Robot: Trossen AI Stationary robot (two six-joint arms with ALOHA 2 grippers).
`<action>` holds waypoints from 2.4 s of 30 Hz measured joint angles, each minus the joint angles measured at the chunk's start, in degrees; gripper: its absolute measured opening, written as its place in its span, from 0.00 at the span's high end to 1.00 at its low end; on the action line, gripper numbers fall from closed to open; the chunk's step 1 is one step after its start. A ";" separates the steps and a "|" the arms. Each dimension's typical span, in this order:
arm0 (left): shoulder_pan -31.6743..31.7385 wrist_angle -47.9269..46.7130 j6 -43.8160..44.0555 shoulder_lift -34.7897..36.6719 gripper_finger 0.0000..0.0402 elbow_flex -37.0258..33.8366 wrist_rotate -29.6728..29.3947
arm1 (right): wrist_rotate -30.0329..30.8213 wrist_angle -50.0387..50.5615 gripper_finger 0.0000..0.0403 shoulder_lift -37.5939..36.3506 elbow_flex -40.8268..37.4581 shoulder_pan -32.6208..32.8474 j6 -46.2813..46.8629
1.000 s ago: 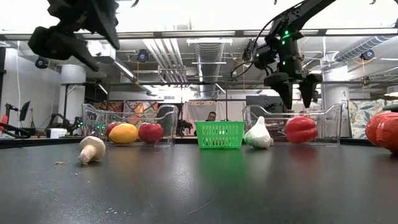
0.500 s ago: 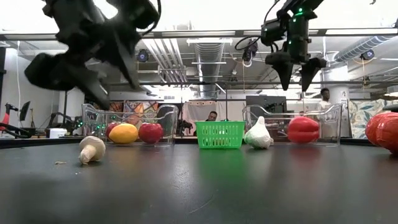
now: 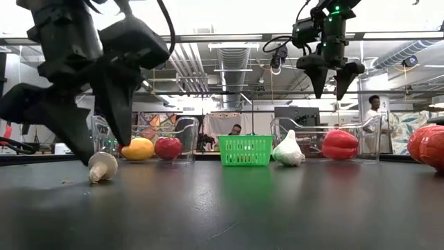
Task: Sort produce into baskets
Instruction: Put the mushroom into the green basket
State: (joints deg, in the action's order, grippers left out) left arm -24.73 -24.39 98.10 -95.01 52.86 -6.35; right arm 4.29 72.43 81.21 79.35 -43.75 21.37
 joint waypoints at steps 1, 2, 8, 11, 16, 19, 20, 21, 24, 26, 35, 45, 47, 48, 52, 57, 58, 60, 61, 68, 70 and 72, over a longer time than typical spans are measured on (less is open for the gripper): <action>0.00 -0.08 -0.02 -0.47 0.48 0.04 0.00 | 0.00 -0.04 0.11 0.00 0.00 0.00 -0.16; 0.00 -0.12 -0.02 -0.97 0.48 0.12 0.00 | 0.00 -0.12 0.11 0.00 0.00 0.00 -0.28; -0.02 -0.38 -0.31 -4.23 0.48 1.32 -0.34 | -0.22 -0.68 0.11 -0.02 0.00 0.00 -0.40; -0.41 -1.23 -0.47 -5.62 0.49 2.38 -0.26 | -0.23 -0.76 0.11 -0.02 0.00 0.00 -0.40; -0.72 -7.30 -2.57 -7.71 0.57 6.14 -1.07 | -0.22 -0.82 0.11 -0.02 0.00 0.00 -0.40; -0.74 -10.11 -4.49 -8.58 0.64 7.76 -1.62 | -0.22 -1.00 0.11 -0.02 0.00 0.00 -0.50; -0.74 -10.43 -5.10 -8.83 0.67 8.03 -1.65 | -0.24 -1.01 0.11 -0.02 0.00 0.00 -0.57; -0.74 -10.67 -5.59 -9.08 0.70 8.27 -1.69 | -0.22 -1.02 0.11 -0.02 0.00 0.00 -0.57; -0.74 -10.97 -6.10 -9.48 0.78 8.63 -1.77 | -0.22 -1.12 0.11 -0.02 0.00 0.00 -0.57; -0.74 -10.68 -6.41 -9.46 0.81 8.76 -1.89 | -0.22 -1.12 0.11 -0.02 0.00 0.00 -0.57; 1.65 -10.18 -17.45 -7.27 0.80 13.55 -3.00 | -1.77 -1.09 0.11 -0.04 0.00 0.00 -0.59; 16.96 -10.05 -45.23 -5.91 0.80 25.32 -9.82 | -1.84 -1.05 0.11 -0.48 0.00 0.00 -1.69; 20.80 -9.64 -51.42 -6.67 0.80 28.06 -9.86 | -1.81 -1.10 0.11 -0.68 0.00 0.02 -1.85; 22.71 -9.77 -54.18 -7.15 0.80 29.38 -9.88 | -1.78 -1.16 0.11 -0.81 0.00 0.00 -1.87; 29.70 -10.14 -61.91 -9.70 0.80 33.80 -8.47 | -1.77 -1.23 0.11 -1.59 0.00 0.00 -2.17; 34.12 -10.30 -66.09 -14.29 0.80 39.28 -3.90 | -1.70 -2.09 0.11 -2.54 0.00 0.00 -2.98; 34.24 -10.81 -66.59 -15.36 0.80 40.28 -3.69 | -1.71 -2.52 0.11 -2.72 0.00 0.00 -3.31; 34.56 -12.12 -67.10 -17.33 0.80 42.02 -3.56 | -1.70 -2.93 0.11 -2.93 0.00 0.00 -3.50; 34.63 -12.94 -67.14 -18.32 0.79 42.85 -3.50 | -1.70 -2.89 0.11 -3.07 0.00 0.00 -3.62; 34.75 -18.57 -65.10 -22.50 0.72 46.95 -3.58 | -1.67 -2.92 0.11 -3.93 0.00 0.00 -4.72; 34.75 -18.43 -64.96 -22.51 0.67 47.63 -3.61 | -1.64 -2.91 0.11 -4.02 0.00 0.00 -4.84; 34.77 -18.40 -64.94 -22.51 0.63 47.69 -4.32 | -1.64 -3.06 0.11 -4.02 0.00 0.00 -4.94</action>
State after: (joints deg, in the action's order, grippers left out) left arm 10.04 -42.78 33.16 -117.51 100.55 -10.67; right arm 2.66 69.36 77.19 79.35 -43.75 16.42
